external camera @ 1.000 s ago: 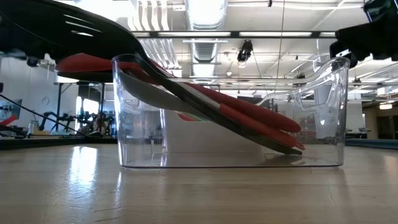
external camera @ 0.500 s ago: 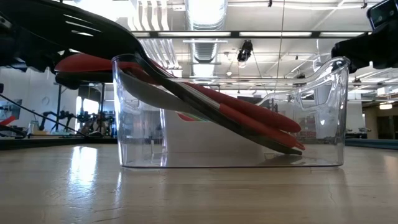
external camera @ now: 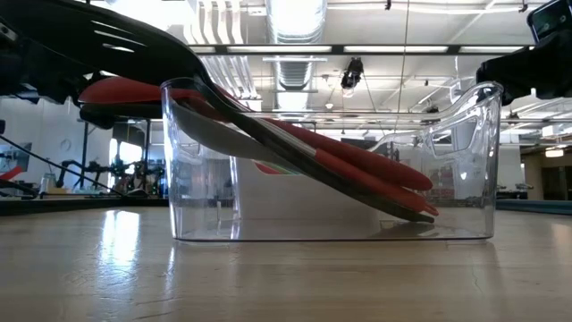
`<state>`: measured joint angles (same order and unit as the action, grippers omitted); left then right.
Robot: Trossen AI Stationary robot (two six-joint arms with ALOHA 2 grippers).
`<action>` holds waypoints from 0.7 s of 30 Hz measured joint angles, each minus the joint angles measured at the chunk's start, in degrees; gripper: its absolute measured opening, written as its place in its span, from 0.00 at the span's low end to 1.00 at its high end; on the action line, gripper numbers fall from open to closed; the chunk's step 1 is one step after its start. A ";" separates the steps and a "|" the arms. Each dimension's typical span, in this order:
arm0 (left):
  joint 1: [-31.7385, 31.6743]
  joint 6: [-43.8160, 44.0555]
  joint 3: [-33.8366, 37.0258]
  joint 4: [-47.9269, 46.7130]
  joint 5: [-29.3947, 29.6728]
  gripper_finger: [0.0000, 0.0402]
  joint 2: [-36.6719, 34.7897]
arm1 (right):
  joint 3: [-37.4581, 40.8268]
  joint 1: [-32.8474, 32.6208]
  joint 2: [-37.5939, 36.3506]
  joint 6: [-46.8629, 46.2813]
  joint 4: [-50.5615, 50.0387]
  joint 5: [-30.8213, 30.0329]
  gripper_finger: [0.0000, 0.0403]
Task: Pick & Place Kitchen Items
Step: Return to Home Position
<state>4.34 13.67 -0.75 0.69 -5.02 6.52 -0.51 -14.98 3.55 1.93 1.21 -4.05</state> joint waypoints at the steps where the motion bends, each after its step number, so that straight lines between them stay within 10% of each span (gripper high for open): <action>1: 0.00 0.00 0.00 -0.01 -0.01 0.45 0.00 | 0.00 0.00 0.10 0.00 0.00 0.00 0.02; 21: 0.00 0.01 0.02 -0.15 -0.01 0.45 0.00 | -0.02 0.00 2.99 0.02 -0.02 -0.04 0.02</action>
<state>4.34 13.68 -0.73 0.54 -5.04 6.52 -0.54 -14.98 6.55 1.96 1.19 -4.10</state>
